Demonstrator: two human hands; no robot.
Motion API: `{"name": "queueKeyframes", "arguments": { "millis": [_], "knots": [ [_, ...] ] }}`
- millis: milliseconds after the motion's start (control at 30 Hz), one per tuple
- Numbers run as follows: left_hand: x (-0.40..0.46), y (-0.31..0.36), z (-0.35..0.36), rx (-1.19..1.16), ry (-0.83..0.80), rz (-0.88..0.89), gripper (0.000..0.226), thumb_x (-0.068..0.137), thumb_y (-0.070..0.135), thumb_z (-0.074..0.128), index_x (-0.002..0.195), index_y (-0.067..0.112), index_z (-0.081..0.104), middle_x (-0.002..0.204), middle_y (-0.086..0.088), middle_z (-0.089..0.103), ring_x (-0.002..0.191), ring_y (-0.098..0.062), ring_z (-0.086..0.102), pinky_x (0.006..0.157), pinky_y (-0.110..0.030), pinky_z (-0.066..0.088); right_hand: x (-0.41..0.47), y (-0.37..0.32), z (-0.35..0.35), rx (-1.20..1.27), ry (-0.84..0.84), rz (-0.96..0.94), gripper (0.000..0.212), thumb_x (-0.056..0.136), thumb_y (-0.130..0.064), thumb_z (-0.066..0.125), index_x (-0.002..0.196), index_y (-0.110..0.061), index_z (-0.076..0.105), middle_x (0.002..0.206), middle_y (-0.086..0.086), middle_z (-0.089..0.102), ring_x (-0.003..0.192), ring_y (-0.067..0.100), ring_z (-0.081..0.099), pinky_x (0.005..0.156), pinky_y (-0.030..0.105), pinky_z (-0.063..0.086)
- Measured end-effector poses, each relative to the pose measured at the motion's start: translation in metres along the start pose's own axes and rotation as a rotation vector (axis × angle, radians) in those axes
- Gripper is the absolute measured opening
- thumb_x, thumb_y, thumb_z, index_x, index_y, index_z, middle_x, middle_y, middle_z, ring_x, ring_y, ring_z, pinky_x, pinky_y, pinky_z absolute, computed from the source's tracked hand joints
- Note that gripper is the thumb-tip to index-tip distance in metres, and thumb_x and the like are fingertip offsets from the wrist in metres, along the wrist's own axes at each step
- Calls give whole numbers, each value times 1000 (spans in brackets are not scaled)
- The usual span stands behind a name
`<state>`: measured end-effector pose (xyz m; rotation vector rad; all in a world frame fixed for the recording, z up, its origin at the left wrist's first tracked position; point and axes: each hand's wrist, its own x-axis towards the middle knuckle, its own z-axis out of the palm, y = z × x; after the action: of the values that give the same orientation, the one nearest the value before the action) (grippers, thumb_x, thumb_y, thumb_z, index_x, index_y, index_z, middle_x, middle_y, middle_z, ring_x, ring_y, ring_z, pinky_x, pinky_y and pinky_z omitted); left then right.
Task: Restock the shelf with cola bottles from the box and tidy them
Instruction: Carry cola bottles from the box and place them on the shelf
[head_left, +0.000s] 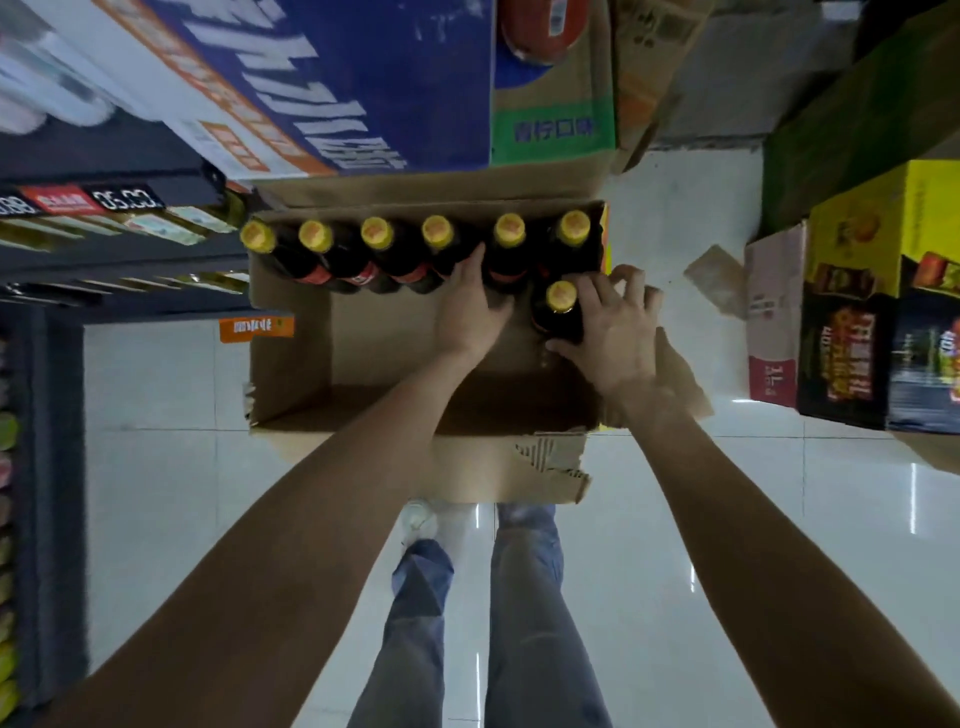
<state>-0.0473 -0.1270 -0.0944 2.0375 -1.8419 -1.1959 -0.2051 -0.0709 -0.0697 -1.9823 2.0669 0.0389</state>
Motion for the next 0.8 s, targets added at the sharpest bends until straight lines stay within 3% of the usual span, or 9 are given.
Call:
{"name": "queueKeyframes", "arguments": {
  "millis": [100, 267, 400, 467, 633, 733, 800],
  "knots": [
    [6, 8, 13, 54, 175, 11, 77, 84, 26, 69, 148, 15, 27, 135, -14, 45, 117, -31, 55, 92, -46, 50, 7, 0, 9, 3, 78, -18, 68, 59, -44, 83, 114, -15, 54, 110, 8, 64, 108, 35, 48, 81, 42, 28],
    [6, 20, 24, 284, 261, -11, 78, 83, 43, 67, 147, 20, 28, 129, -14, 42, 108, -32, 57, 74, -42, 50, 15, 4, 17, 32, 144, 24, 64, 58, -46, 83, 104, -14, 53, 90, 9, 69, 105, 29, 41, 75, 35, 22],
    [4, 14, 29, 229, 338, 54, 66, 74, 33, 78, 127, 9, 47, 127, -15, 51, 115, -30, 53, 81, -41, 51, 12, 10, 19, 119, 203, 2, 65, 52, -39, 87, 103, -12, 57, 85, 8, 69, 102, 25, 35, 76, 36, 23],
    [3, 6, 32, 91, 295, 123, 63, 71, 24, 81, 121, 3, 48, 133, -15, 51, 121, -31, 52, 89, -39, 49, 8, 14, 17, 175, 209, -33, 64, 53, -36, 87, 104, -11, 58, 89, 8, 70, 108, 25, 34, 81, 37, 24],
    [-4, -9, 24, -65, 187, 157, 73, 72, 17, 81, 133, 0, 44, 130, -15, 57, 123, -29, 53, 99, -38, 46, -13, 12, -6, 390, 342, -85, 58, 55, -31, 86, 103, -7, 65, 100, 12, 68, 115, 26, 37, 88, 37, 28],
    [-35, -21, 6, -179, 194, 175, 72, 71, 25, 81, 131, 1, 49, 129, -13, 58, 123, -23, 53, 102, -37, 46, -26, 8, -30, 560, 260, -82, 53, 67, -43, 75, 111, -14, 65, 109, -1, 67, 120, 26, 42, 95, 35, 35],
    [-68, -25, -11, -254, 221, 156, 72, 69, 29, 83, 129, 5, 52, 126, -7, 61, 119, -13, 55, 100, -23, 45, -34, 0, -53, 805, 146, -25, 53, 70, -45, 72, 114, -17, 64, 110, -5, 58, 117, 24, 47, 96, 31, 42]
  ]
}}
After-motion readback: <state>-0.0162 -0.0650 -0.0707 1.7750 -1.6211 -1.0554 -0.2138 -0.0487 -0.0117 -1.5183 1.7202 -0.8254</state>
